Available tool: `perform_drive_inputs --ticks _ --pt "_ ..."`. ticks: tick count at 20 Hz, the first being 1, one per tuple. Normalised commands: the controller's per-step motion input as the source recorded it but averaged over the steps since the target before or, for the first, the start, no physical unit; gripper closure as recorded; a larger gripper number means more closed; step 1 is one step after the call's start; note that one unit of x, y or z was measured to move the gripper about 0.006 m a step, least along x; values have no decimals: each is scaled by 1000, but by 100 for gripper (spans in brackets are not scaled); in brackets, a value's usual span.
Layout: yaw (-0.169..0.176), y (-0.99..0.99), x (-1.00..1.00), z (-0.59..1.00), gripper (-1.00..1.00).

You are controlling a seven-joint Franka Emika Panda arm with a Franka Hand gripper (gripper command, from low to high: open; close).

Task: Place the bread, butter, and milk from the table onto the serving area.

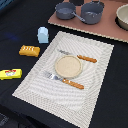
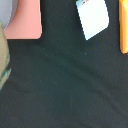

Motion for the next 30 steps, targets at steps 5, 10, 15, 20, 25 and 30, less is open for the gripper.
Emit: perform_drive_inputs --ticks 5,10,15,20,25,30 --pt "67 -427 5 -686 -100" --pt "62 -578 -29 -543 -100" --pt "47 -726 -191 -149 -100" --pt "37 -779 -185 -107 -100" --pt "29 -579 -161 -309 -100" --pt "35 -254 -198 -450 -100"
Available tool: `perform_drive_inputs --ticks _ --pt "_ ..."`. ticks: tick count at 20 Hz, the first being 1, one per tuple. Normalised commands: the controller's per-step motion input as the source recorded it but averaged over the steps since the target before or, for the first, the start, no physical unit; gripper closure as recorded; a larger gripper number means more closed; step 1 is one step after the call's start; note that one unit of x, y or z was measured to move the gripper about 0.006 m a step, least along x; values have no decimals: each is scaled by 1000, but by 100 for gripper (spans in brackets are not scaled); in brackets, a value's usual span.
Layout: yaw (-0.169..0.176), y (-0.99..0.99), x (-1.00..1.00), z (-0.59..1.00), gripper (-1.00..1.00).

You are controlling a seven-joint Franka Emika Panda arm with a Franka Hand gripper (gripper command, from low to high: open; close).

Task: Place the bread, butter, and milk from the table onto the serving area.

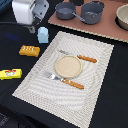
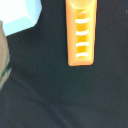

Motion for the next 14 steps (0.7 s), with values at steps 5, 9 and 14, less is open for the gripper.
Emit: perform_drive_inputs --ticks 5,9,14 --pt "36 -234 -303 -533 -100" --pt "33 -275 -318 -549 -100" --pt "28 -218 -377 -600 -100"
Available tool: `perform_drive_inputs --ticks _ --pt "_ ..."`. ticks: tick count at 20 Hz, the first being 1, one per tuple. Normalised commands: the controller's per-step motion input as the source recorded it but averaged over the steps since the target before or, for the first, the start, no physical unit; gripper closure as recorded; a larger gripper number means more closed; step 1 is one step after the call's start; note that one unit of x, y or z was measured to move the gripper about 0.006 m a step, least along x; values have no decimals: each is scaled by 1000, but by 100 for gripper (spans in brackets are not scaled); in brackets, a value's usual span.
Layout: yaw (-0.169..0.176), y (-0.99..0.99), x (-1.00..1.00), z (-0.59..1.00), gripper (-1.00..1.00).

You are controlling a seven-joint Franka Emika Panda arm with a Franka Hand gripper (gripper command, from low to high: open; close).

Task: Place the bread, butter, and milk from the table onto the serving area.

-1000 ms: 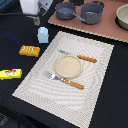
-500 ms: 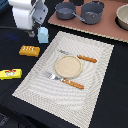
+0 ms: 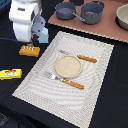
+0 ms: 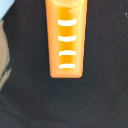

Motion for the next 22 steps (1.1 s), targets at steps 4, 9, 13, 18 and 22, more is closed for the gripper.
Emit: perform_drive_inputs --ticks 4,9,13,18,22 --pt "20 8 -320 -554 -100" --pt "8 88 -311 -491 -100" --pt "5 3 -284 -498 -100" --pt "1 0 -226 -412 -100" --pt "7 36 -33 -214 100"
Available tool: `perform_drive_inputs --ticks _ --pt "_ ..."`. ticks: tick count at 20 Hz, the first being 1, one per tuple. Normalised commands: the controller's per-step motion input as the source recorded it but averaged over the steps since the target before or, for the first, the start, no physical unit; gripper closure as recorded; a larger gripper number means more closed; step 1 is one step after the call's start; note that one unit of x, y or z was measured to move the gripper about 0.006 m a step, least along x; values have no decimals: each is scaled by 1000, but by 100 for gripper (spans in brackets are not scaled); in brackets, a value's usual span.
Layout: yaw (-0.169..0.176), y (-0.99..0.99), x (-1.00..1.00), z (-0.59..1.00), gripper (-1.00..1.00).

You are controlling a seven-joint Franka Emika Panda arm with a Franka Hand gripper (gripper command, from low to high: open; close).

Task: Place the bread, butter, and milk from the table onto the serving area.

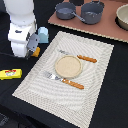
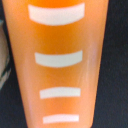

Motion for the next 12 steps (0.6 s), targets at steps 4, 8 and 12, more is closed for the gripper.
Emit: perform_drive_inputs --ticks 4,8,12 --pt "18 64 0 -110 100" --pt "10 50 0 -46 100" --pt "0 1 0 -29 100"
